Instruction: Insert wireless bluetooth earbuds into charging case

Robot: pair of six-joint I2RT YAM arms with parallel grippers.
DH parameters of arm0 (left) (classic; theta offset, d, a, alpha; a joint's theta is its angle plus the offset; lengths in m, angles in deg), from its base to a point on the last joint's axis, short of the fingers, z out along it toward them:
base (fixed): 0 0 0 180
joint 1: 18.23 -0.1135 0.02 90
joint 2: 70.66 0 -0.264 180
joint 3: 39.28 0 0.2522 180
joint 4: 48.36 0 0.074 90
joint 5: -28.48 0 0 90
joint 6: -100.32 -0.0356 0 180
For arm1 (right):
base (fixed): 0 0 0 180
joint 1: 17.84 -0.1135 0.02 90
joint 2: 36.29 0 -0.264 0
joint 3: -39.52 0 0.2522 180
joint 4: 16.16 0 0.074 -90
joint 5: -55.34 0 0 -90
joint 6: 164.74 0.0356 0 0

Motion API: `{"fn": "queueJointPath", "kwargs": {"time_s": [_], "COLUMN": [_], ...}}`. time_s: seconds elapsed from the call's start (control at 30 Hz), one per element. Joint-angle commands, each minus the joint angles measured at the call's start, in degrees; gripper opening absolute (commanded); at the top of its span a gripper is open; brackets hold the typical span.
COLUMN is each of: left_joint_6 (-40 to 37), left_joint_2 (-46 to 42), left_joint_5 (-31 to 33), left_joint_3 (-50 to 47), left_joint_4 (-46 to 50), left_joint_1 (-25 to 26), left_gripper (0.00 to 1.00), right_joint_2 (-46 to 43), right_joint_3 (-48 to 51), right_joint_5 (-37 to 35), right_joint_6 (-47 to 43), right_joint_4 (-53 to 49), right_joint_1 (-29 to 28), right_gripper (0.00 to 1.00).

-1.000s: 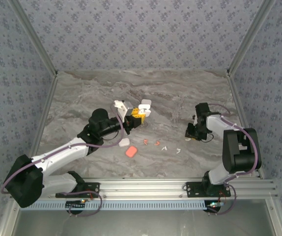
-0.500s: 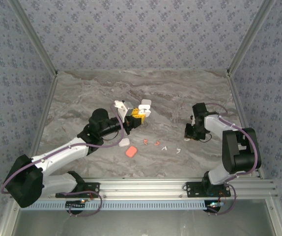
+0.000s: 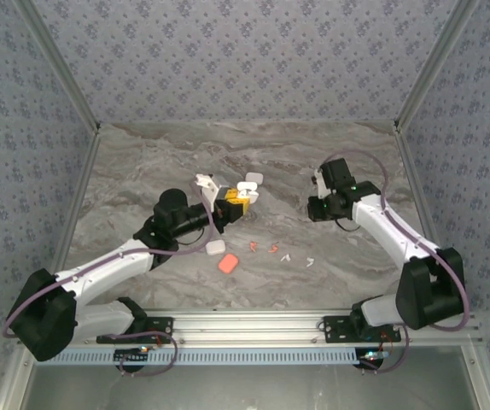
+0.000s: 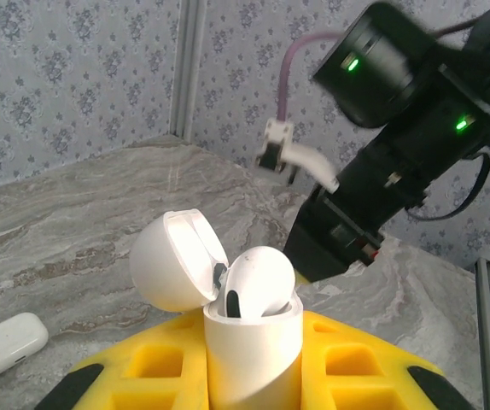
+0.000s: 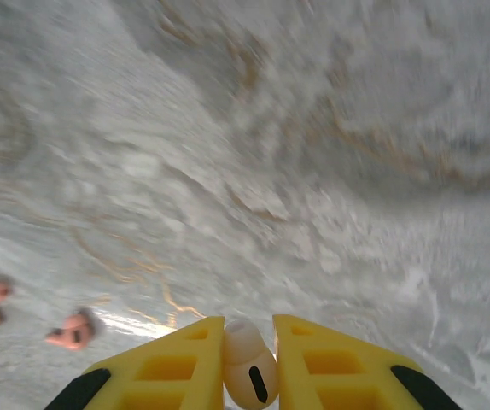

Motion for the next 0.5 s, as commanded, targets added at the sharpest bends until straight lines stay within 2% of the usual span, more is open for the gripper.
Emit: {"fn": "queueJointPath", "kwargs": {"time_s": [0.0, 0.23, 0.47], "left_joint_6": [2.03, 2.29, 2.38], "left_joint_2": [0.21, 1.61, 2.76], "left_joint_5": [-4.14, -9.77, -13.98], "left_joint_3": [0.68, 2.07, 4.03], "left_joint_4": [-2.45, -1.75, -0.2], "left_joint_1": [-0.97, -1.36, -1.34], "left_gripper": [0.0, 0.0, 0.0], "right_joint_2": [-3.64, -7.29, -8.41], "right_joint_3": [-5.37, -14.39, -17.92], "right_joint_5": [-2.31, -4.73, -5.21], "right_joint_6": [-8.08, -19.32, -27.15], "right_joint_4": [-2.5, -1.89, 0.11], "right_joint_1": [-3.37, -11.43, -19.95], "right_gripper": [0.21, 0.21, 0.21]}}
